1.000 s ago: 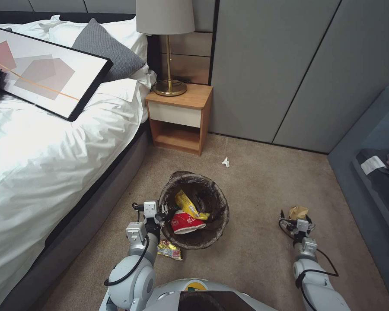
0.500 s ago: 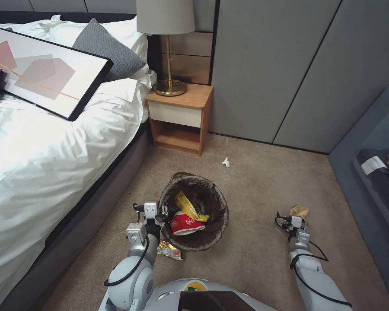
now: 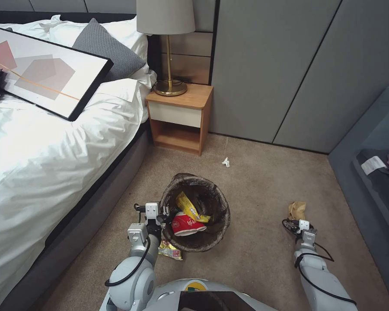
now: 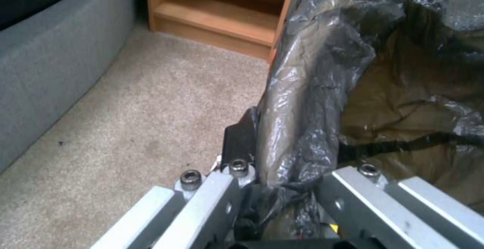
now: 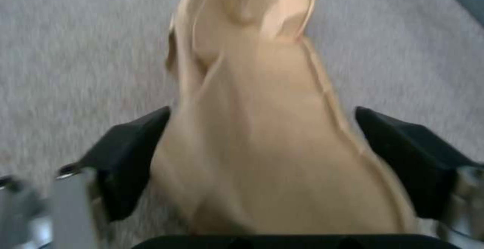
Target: Pick up the trash bin, then pick up the garbage from the floor and place it into the trash bin.
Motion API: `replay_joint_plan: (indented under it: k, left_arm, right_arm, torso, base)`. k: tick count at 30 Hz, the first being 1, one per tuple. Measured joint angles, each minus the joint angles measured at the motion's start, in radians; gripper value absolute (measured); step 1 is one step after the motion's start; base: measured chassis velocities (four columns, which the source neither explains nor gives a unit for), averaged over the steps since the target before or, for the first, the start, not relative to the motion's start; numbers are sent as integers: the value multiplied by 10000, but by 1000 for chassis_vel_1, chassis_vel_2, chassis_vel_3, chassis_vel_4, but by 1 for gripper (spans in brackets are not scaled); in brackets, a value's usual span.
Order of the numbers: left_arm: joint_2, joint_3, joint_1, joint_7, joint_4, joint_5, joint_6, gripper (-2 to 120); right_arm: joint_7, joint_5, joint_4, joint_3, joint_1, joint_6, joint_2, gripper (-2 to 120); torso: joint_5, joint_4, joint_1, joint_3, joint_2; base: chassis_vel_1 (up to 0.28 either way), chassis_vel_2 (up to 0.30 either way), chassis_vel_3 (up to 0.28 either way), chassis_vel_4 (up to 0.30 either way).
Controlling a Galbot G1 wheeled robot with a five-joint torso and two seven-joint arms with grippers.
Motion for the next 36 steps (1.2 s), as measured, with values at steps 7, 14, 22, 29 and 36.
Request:
replay_joint_plan:
  k: [7, 14, 22, 29, 36]
  left_arm:
    - [28, -31, 14, 0, -55, -8, 0, 3]
    - [26, -13, 13, 4, -75, -8, -1, 3]
    - [23, 0, 26, 8, -86, -4, -3, 3]
    - [22, -3, 30, 9, -91, -2, -4, 3]
    - [21, -4, 31, 9, -92, 0, -4, 3]
  right_arm:
    - [19, 7, 3, -4, -23, 57, 68, 60]
    - [25, 29, 53, 10, -107, 163, 74, 37]
    - [18, 34, 129, 22, -140, 296, 76, 18]
    - [17, 30, 190, 14, -153, 351, 108, 15]
    - [17, 30, 214, 13, -158, 379, 120, 14]
  torso:
    - [-2, 1, -1, 0, 0]
    - [-3, 0, -1, 0, 0]
    - [-3, 0, -1, 0, 0]
    - [-2, 0, -1, 0, 0]
    - [-3, 1, -1, 0, 0]
  base:
    - [0, 0, 0, 0]
    - [0, 0, 0, 0]
    - [0, 0, 0, 0]
    - [0, 0, 0, 0]
    - [0, 0, 0, 0]
